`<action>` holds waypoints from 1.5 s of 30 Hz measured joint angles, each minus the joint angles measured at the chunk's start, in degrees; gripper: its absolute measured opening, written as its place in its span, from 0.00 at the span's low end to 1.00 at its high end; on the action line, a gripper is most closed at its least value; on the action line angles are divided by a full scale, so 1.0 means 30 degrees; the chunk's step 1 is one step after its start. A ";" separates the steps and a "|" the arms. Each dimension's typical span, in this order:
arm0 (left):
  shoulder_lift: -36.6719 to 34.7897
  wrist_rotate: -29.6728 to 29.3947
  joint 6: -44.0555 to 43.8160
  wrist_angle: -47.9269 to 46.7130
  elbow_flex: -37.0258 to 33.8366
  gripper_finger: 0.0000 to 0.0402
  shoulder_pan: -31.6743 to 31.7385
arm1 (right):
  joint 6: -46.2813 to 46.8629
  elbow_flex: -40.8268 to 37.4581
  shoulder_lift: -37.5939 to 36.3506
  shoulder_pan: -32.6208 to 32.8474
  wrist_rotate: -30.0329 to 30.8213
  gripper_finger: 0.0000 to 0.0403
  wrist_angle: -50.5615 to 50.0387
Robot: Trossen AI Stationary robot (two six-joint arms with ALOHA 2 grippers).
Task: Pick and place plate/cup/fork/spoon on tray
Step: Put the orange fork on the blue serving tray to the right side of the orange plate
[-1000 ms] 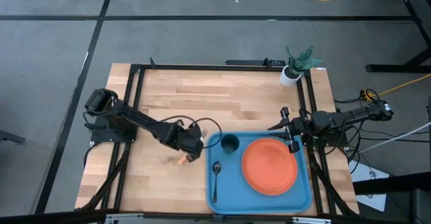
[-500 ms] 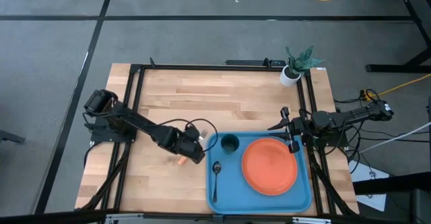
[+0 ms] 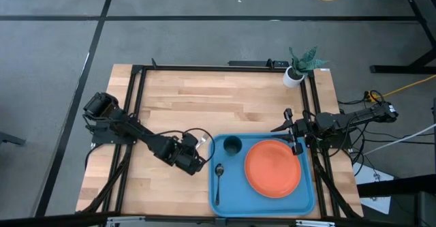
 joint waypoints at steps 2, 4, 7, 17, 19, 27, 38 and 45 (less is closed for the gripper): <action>0.0000 -0.0070 -0.0002 0.0146 0.0000 0.08 -0.0056 | -0.0014 0.0000 -0.0003 -0.0003 -0.0002 0.22 0.0004; 0.0002 -0.0103 0.0008 0.0149 0.0007 0.08 -0.0086 | -0.0015 0.0000 -0.0006 0.0001 -0.0002 0.22 0.0004; 0.0007 -0.0381 -0.0040 0.0157 0.0007 0.08 -0.0092 | -0.0014 0.0000 -0.0004 -0.0005 0.0001 0.22 0.0006; 0.0007 -0.1088 -0.0081 0.1032 0.0015 0.07 -0.0086 | -0.0016 0.0000 -0.0005 -0.0006 0.0000 0.22 0.0000; 0.0007 -0.1055 -0.0102 0.1031 0.0015 0.07 -0.0086 | -0.0015 0.0000 -0.0006 -0.0006 0.0001 0.22 0.0000; 0.0007 -0.0476 -0.0094 0.0952 0.0015 0.09 -0.0086 | -0.0012 0.0000 -0.0004 -0.0002 0.0001 0.22 0.0000; 0.0007 0.0253 -0.1444 -0.0304 -0.0005 0.23 -0.0086 | -0.0022 0.0000 -0.0001 -0.0004 0.0001 0.22 0.0000; 0.0007 0.0472 -0.2000 -0.0249 -0.1074 0.24 -0.0082 | -0.0003 0.0000 0.0001 -0.0001 -0.0003 0.22 0.0002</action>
